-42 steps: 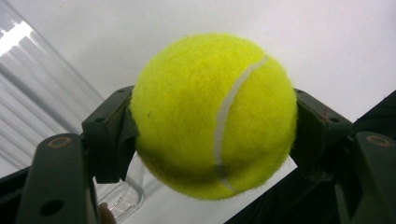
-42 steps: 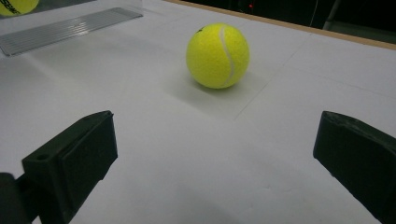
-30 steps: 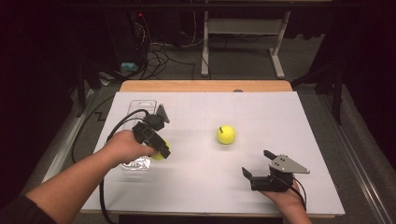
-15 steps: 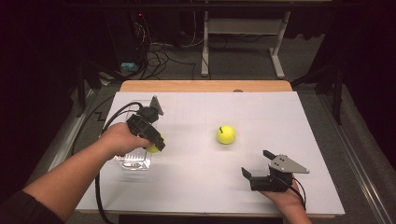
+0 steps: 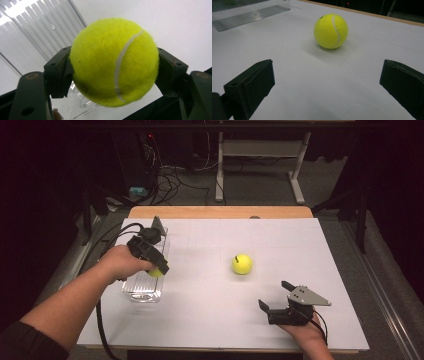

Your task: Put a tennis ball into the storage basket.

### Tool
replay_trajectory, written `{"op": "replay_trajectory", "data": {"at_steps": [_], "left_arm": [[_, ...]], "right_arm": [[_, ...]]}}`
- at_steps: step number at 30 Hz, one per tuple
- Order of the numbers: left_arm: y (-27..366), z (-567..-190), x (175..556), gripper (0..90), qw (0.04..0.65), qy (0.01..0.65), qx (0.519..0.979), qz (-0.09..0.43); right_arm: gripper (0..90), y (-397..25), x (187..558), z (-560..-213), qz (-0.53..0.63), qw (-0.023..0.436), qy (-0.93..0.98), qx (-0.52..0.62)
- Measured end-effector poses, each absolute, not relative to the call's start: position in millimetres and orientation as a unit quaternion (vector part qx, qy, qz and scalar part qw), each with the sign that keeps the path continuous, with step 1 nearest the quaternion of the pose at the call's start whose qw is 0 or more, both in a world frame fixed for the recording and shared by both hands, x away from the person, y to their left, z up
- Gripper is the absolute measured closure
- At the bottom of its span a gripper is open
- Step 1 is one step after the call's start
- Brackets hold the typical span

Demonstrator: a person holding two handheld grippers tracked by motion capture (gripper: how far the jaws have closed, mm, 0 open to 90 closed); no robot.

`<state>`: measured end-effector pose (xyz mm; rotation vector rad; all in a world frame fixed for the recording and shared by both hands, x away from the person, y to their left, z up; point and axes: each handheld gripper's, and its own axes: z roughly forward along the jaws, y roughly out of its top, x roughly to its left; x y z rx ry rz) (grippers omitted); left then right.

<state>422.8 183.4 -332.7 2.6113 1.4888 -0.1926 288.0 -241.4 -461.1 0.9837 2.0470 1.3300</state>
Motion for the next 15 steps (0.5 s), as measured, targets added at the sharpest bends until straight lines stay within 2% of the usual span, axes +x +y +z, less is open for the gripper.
{"op": "replay_trajectory", "data": {"at_steps": [15], "left_arm": [[205,-332,436,27.1,0.055,0.518,0.851,-0.058]], "right_arm": [[0.0,-242,287,-460,0.489,0.251,0.754,0.361]]}}
